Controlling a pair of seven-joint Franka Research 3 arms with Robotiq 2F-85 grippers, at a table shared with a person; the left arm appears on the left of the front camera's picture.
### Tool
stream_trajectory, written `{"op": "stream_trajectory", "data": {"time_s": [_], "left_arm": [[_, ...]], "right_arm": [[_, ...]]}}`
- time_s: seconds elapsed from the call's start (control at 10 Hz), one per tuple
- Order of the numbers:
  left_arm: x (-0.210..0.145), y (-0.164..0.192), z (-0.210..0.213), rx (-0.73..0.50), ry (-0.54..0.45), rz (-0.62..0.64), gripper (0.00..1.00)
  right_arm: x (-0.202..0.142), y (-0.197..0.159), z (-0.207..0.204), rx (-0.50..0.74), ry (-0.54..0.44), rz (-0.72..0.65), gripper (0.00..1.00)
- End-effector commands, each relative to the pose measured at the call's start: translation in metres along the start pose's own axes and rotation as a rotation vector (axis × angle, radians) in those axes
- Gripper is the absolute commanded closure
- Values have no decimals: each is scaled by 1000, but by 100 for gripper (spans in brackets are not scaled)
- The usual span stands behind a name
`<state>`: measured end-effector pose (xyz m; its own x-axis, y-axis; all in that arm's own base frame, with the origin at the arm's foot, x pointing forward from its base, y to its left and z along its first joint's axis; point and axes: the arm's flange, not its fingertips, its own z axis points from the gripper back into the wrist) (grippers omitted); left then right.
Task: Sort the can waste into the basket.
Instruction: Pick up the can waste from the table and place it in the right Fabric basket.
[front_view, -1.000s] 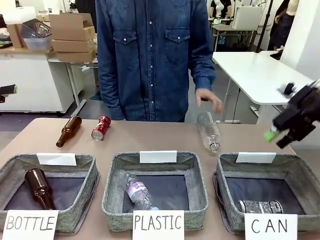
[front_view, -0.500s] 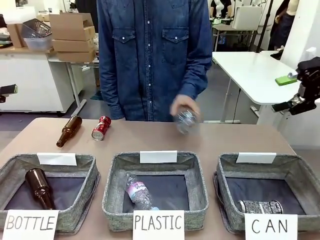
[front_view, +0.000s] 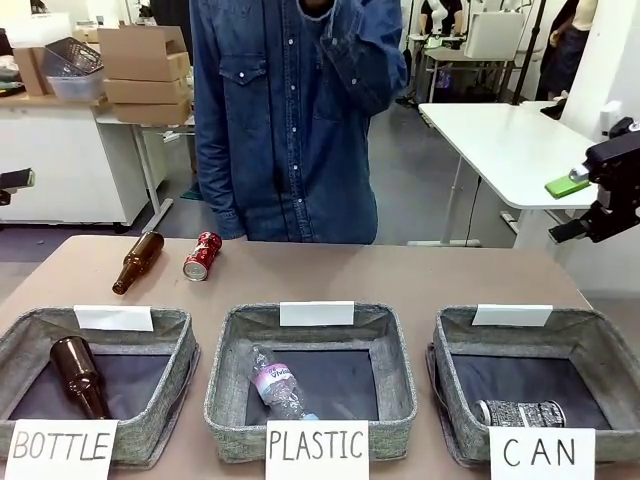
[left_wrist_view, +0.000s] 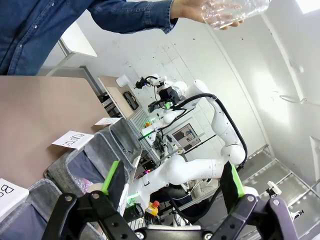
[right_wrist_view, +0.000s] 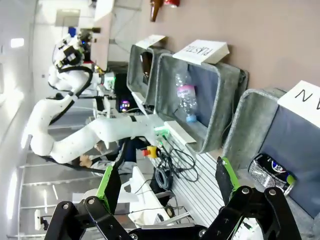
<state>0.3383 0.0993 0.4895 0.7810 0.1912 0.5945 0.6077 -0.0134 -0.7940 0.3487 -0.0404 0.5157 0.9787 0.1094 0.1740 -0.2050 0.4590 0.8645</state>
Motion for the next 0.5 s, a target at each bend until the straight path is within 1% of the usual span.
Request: {"op": "stream_trajectory", "data": {"time_s": [0.0,0.4], "left_arm": [[2,-1,-1,-21,-10,-23,0],[2,-1,-1,-21,-10,-23,0]], "right_arm": [[-2,0,4,6,6,22,0],[-2,0,4,6,6,22,0]]}}
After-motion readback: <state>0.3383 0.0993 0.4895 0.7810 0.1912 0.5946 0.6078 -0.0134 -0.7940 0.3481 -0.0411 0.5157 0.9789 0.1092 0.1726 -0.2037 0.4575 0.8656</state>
